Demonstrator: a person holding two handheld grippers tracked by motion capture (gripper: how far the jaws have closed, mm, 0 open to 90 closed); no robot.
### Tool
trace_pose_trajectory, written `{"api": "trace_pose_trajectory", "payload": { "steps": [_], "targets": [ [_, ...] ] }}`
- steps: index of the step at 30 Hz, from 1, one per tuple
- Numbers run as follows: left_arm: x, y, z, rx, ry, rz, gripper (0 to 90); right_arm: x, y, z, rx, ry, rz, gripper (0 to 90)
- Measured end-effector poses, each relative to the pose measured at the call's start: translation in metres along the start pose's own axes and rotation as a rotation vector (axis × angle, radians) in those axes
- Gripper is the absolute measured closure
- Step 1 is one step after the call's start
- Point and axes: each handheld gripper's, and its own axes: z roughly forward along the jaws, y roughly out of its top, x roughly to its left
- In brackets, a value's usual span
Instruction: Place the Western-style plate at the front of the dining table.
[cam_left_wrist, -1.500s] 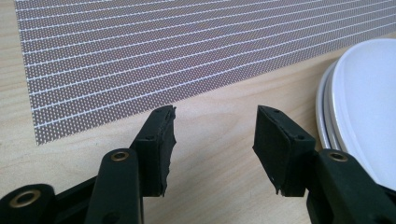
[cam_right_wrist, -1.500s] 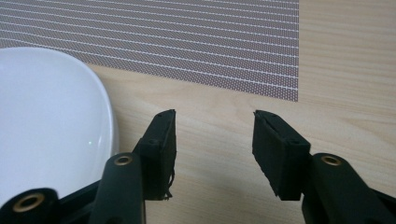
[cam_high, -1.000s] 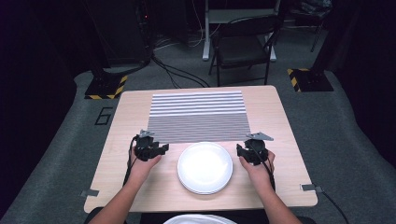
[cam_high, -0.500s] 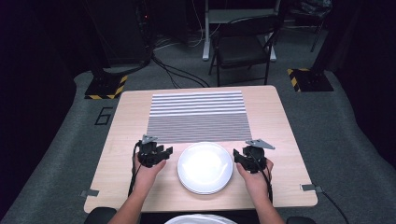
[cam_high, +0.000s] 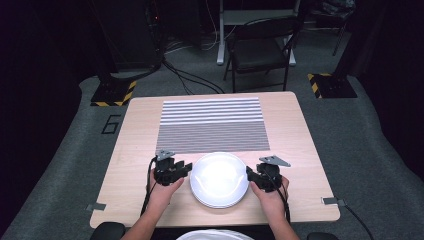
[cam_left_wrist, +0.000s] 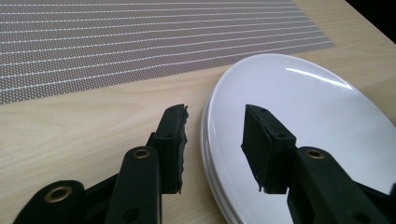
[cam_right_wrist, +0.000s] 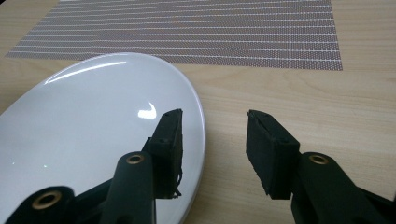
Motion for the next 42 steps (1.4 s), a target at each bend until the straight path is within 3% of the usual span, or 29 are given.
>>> {"api": "trace_pose_trajectory", "payload": {
  "steps": [6, 15, 19, 24, 42],
  "targets": [
    [0.004, -0.002, 0.004, 0.045, -0.049, -0.065, 64.1, 0.001, 0.0, 0.002, 0.005, 0.006, 0.01, 53.0],
    [0.009, -0.003, 0.014, 0.1, -0.113, -0.127, 66.1, 0.003, 0.0, 0.007, 0.038, 0.04, 0.023, 55.2],
    [0.012, -0.004, 0.016, 0.115, -0.127, -0.158, 66.1, 0.0, 0.001, 0.007, 0.062, 0.072, 0.078, 56.3],
    [0.013, -0.005, 0.018, 0.122, -0.143, -0.189, 66.1, -0.002, 0.001, 0.008, 0.09, 0.086, 0.099, 57.2],
    [0.011, -0.005, 0.02, 0.156, -0.169, -0.2, 66.5, -0.004, -0.003, 0.019, 0.156, 0.11, 0.129, 54.9]
  ]
}}
